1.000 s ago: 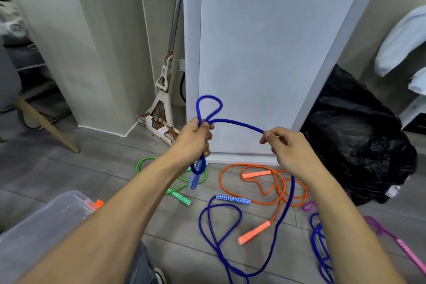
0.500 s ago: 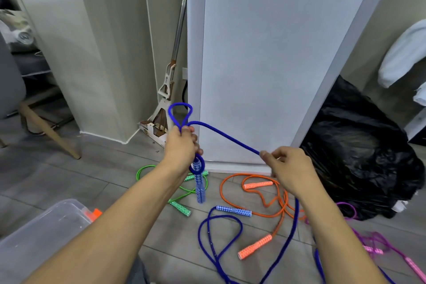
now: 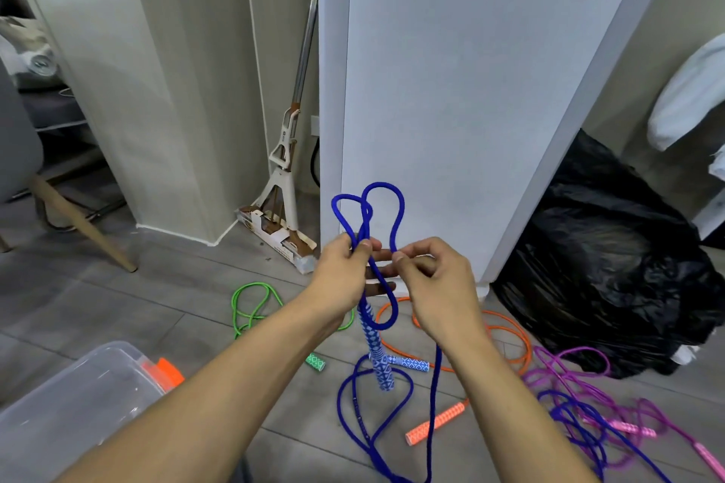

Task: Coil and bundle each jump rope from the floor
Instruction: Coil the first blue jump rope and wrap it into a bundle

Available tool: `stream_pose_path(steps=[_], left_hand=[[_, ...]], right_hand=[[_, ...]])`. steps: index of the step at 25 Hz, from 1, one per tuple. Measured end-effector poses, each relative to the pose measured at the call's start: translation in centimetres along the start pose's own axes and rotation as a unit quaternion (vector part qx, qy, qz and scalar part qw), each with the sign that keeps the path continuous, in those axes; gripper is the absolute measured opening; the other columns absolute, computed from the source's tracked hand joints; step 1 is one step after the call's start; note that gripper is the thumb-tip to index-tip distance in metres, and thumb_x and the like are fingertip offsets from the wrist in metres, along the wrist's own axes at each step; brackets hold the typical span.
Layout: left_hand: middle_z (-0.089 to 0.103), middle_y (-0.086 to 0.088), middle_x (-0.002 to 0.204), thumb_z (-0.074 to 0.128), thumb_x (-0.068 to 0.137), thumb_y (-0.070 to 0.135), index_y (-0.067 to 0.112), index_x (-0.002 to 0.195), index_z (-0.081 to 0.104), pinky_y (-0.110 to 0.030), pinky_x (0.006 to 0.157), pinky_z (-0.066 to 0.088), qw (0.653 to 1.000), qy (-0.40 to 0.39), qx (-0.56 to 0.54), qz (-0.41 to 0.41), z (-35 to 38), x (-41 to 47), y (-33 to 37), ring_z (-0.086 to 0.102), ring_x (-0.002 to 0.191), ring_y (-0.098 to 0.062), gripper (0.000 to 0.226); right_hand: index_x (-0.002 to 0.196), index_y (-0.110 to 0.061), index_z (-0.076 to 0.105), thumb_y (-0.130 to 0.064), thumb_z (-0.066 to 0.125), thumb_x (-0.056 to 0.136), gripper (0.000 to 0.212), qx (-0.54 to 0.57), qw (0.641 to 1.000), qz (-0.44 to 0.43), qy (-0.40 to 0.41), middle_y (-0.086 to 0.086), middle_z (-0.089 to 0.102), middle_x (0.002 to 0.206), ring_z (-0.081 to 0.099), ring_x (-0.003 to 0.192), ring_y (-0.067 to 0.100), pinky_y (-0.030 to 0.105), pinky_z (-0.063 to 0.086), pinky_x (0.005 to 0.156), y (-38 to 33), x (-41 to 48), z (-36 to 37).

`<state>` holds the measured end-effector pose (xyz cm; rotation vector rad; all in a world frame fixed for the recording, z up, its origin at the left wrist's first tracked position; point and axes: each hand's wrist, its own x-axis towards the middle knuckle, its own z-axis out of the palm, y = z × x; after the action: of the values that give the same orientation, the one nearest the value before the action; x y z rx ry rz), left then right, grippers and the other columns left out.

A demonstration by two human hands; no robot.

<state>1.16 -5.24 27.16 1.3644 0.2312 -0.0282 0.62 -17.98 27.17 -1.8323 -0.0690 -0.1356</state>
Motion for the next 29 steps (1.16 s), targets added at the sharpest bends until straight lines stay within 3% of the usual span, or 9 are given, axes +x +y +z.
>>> stream_pose_path(steps=[3,6,8,10,16,19,22,25,29], left_hand=[[0.071,-0.019,0.109,0.042,0.106,0.014,0.004,0.110,0.062,-0.044,0.080,0.061,1.000,-0.007,0.020,-0.006,0.4,0.0,-0.7,0.072,0.095,-0.027,0.023],[0.072,-0.018,0.109,0.042,0.106,0.015,0.006,0.110,0.063,-0.047,0.087,0.059,0.999,-0.014,0.038,-0.015,0.3,-0.1,-1.0,0.071,0.102,-0.029,0.024],[0.071,-0.018,0.106,0.043,0.106,0.015,0.004,0.110,0.062,-0.043,0.082,0.061,0.998,-0.006,0.059,-0.007,0.1,-0.1,-1.0,0.071,0.099,-0.029,0.022],[0.070,-0.018,0.102,0.043,0.106,0.015,0.005,0.106,0.059,-0.040,0.076,0.061,0.998,0.028,0.062,-0.001,0.0,0.2,-0.9,0.071,0.094,-0.029,0.019],[0.068,-0.011,0.083,0.034,0.107,0.012,0.006,0.100,0.049,-0.039,0.069,0.060,0.992,0.082,-0.101,-0.002,-0.6,1.3,-0.1,0.073,0.071,-0.025,0.018],[0.055,-0.008,0.071,0.034,0.107,0.011,0.006,0.096,0.047,-0.038,0.060,0.059,0.977,0.089,-0.194,-0.025,-0.9,1.8,0.1,0.064,0.054,-0.021,0.018],[0.041,0.000,0.056,0.033,0.106,0.010,0.011,0.086,0.045,-0.020,0.040,0.041,0.957,0.127,-0.259,-0.020,-2.0,2.7,1.0,0.037,0.036,-0.010,0.023],[0.036,0.002,0.058,0.032,0.107,0.014,0.014,0.084,0.043,-0.014,0.034,0.026,0.962,0.187,-0.196,0.022,-4.4,3.8,1.4,0.028,0.031,-0.005,0.025],[0.047,0.002,0.069,0.034,0.106,0.023,0.013,0.094,0.049,-0.024,0.047,0.038,0.964,0.247,0.032,0.093,-6.9,4.5,1.4,0.041,0.049,-0.011,0.021]], right_hand=[[0.085,-0.022,0.066,-0.017,0.068,0.093,0.010,-0.018,1.000,-0.011,-0.006,0.002,0.075,0.078,0.074,0.068,0.015,0.037,0.060,0.066,0.6,-0.4,0.6],[0.086,-0.024,0.070,-0.018,0.068,0.093,0.010,-0.054,0.998,-0.033,-0.004,-0.003,0.074,0.078,0.072,0.071,0.008,0.026,0.057,0.065,0.9,-0.5,0.5],[0.094,-0.023,0.071,-0.017,0.063,0.095,0.010,-0.093,0.995,-0.033,-0.034,-0.007,0.073,0.084,0.068,0.073,-0.001,0.011,0.049,0.061,0.6,-0.7,0.5],[0.103,-0.027,0.070,-0.015,0.058,0.097,0.018,-0.128,0.989,-0.029,-0.071,-0.012,0.073,0.092,0.065,0.076,-0.005,0.006,0.044,0.061,0.5,-0.9,0.6],[0.092,-0.027,0.066,-0.031,0.061,0.096,0.008,-0.194,0.979,-0.036,-0.059,-0.010,0.064,0.068,0.056,0.060,-0.001,0.013,0.037,0.050,0.6,-0.8,0.6],[0.094,-0.027,0.067,-0.029,0.056,0.099,0.012,-0.206,0.970,-0.038,-0.123,-0.007,0.069,0.069,0.056,0.058,0.002,0.014,0.036,0.053,0.4,-0.6,0.3],[0.091,-0.024,0.069,-0.026,0.049,0.102,0.023,-0.205,0.947,-0.009,-0.247,-0.002,0.069,0.064,0.048,0.047,0.003,0.021,0.038,0.053,0.5,-0.4,-0.6],[0.092,-0.019,0.070,-0.023,0.045,0.104,0.028,-0.211,0.905,0.047,-0.366,-0.003,0.061,0.059,0.047,0.046,0.005,0.023,0.040,0.054,1.1,-0.3,-2.4],[0.084,-0.018,0.071,-0.028,0.052,0.102,0.028,-0.245,0.916,0.085,-0.306,-0.005,0.058,0.057,0.047,0.050,0.011,0.026,0.040,0.055,1.8,0.9,-5.6]])
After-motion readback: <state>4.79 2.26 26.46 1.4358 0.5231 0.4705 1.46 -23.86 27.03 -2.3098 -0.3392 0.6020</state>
